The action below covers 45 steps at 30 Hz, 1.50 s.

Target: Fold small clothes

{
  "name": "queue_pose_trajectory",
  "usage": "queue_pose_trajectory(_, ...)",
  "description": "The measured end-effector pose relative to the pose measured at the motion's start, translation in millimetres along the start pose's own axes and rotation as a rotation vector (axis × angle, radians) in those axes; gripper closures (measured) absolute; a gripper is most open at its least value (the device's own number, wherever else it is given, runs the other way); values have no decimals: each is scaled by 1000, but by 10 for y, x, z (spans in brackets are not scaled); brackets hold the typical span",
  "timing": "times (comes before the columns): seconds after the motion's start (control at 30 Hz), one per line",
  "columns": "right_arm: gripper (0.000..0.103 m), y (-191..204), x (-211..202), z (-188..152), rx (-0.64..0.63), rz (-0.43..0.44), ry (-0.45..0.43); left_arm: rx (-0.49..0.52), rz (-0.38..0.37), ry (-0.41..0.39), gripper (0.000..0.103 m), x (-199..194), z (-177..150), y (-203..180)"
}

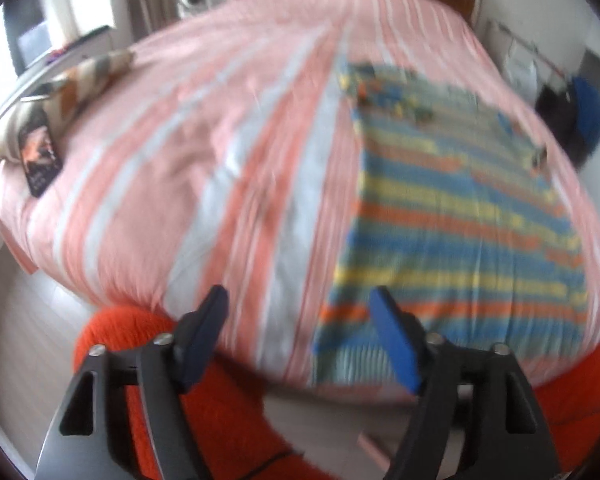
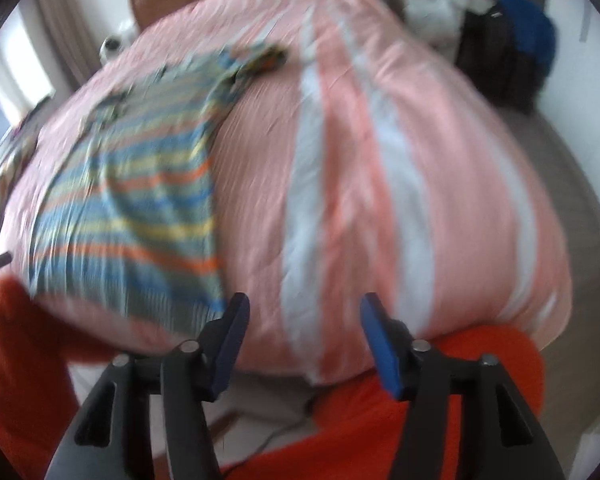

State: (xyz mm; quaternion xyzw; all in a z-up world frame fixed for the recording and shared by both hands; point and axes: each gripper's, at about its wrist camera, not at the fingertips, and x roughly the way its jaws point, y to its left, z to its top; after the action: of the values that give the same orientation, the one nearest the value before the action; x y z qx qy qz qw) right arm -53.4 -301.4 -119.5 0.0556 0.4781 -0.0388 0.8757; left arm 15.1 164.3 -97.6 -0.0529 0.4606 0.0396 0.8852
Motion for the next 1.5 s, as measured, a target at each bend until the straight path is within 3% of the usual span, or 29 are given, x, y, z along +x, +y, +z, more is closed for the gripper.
queue_pose_trajectory(0.1, 44, 9, -30, 76, 33, -12, -62, -60, 25, -91, 15, -49, 151, 62)
queue_pose_trajectory(0.27, 44, 227, -52, 72, 13, 6, -125, -85, 121, -193, 14, 116, 172, -85)
queue_pose_trajectory(0.5, 44, 586, -88, 164, -231, -1, -148, -65, 203, -210, 14, 247, -14, -24)
queue_pose_trajectory(0.73, 36, 960, 242, 1376, -533, -28, -214, -108, 223, -227, 14, 235, -33, 56)
queue_pose_trajectory(0.87, 36, 1482, 972, 2065, -703, 59, -134, -121, 232, -211, 14, 270, -41, 87)
queue_pose_trajectory(1.03, 39, 1756, 1868, 2514, -669, 67, -48, -131, 232, -180, 14, 332, -36, 116)
queue_pose_trajectory(1.07, 53, 1718, 2006, 2575, -632, 65, -29, -135, 230, -172, 14, 345, -35, 125)
queue_pose_trajectory(1.1, 95, 1626, 2133, 2669, -571, 64, 2, -139, 225, -165, 14, 356, -35, 137)
queue_pose_trajectory(1.17, 98, 1407, 2121, 2781, -468, 53, -11, -145, 212, -155, 14, 373, -36, 156)
queue_pose_trajectory(1.23, 98, 1008, 1885, 2954, -351, 41, -80, -150, 203, -147, 14, 395, -27, 168)
queue_pose_trajectory(1.37, 98, 71, 1382, 3245, -179, -113, -180, -159, 194, -122, 14, 458, -14, 170)
queue_pose_trajectory(1.5, 98, -780, 1147, 3283, -28, -233, -167, -147, 205, -119, 14, 459, -33, 129)
